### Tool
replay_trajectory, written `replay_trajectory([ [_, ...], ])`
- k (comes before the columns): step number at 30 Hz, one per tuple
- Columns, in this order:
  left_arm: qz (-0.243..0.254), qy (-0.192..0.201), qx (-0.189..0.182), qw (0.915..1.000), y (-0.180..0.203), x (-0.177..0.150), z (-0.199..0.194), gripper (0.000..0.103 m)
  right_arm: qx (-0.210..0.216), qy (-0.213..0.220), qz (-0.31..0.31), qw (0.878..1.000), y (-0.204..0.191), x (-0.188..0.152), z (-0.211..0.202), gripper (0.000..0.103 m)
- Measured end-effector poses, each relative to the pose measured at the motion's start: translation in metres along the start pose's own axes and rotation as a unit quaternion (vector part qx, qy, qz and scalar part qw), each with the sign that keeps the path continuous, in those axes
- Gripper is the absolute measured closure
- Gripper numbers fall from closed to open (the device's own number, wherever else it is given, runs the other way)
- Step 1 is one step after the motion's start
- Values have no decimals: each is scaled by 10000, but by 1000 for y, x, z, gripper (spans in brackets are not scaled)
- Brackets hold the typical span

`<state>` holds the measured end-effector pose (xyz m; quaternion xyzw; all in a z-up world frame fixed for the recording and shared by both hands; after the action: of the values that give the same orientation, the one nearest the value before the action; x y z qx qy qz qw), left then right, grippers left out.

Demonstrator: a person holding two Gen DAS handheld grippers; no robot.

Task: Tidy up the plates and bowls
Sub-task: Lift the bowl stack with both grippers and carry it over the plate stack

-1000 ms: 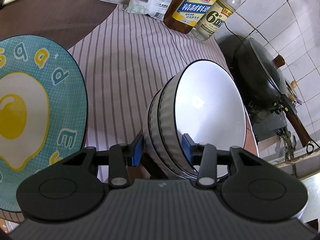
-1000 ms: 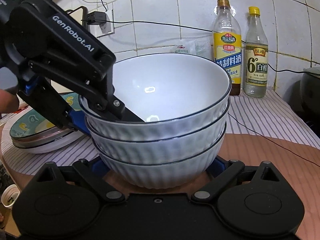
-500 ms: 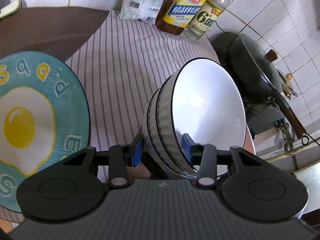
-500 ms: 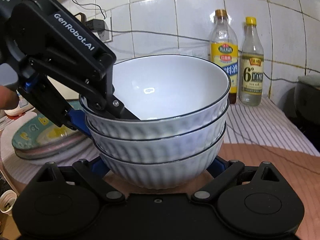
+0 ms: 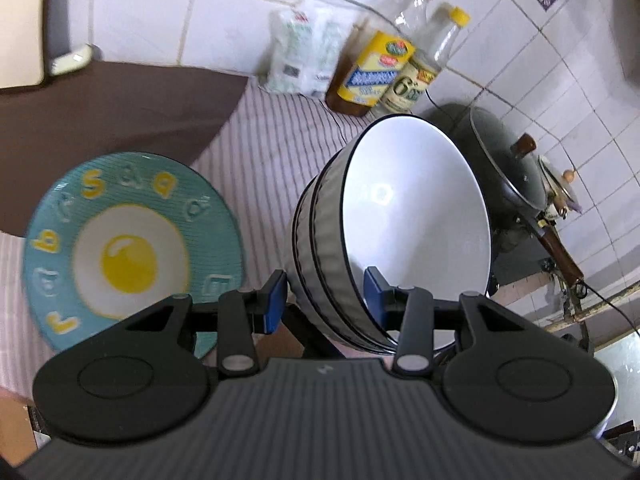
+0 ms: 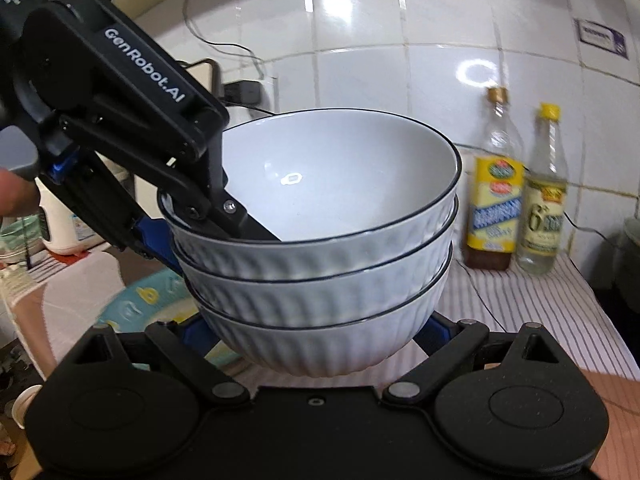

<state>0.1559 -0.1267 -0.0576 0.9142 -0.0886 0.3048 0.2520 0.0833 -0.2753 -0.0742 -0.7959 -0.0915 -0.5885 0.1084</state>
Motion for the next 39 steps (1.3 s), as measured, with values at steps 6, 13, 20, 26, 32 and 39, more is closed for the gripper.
replay_trajectory([
  [6, -131, 166, 211, 9996, -25, 2, -35, 63, 318, -46, -97, 9994, -34, 16, 9, 4],
  [13, -262, 200, 399, 9987, -64, 2, -54, 63, 568, -221, -108, 9981, -68, 20, 36, 4],
  [20, -430, 234, 511, 9975, -97, 8, -58, 63, 735, -283, -177, 9967, -91, 14, 61, 4],
  [26, -534, 170, 610, 9966, -117, 7, -43, 63, 798, -488, -178, 9955, -98, 5, 82, 4],
  [32, -488, 112, 711, 9962, -127, 4, -23, 63, 754, -715, -122, 9945, -97, -9, 100, 5],
  [39, -422, 115, 676, 9968, -136, 4, -10, 63, 650, -870, -155, 9940, -100, -14, 111, 5],
])
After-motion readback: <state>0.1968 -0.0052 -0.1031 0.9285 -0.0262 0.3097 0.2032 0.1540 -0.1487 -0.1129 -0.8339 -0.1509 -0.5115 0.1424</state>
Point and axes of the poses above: each gripper's, at about its wrist camera, not at the fingertips, and z roughly the way its jaws point, y to its right, x to its top, the point moved 1 cm from there along z, roughly the way its jaws point, and after that the axes turned 5 degrees about y, right-handed, at the moved point
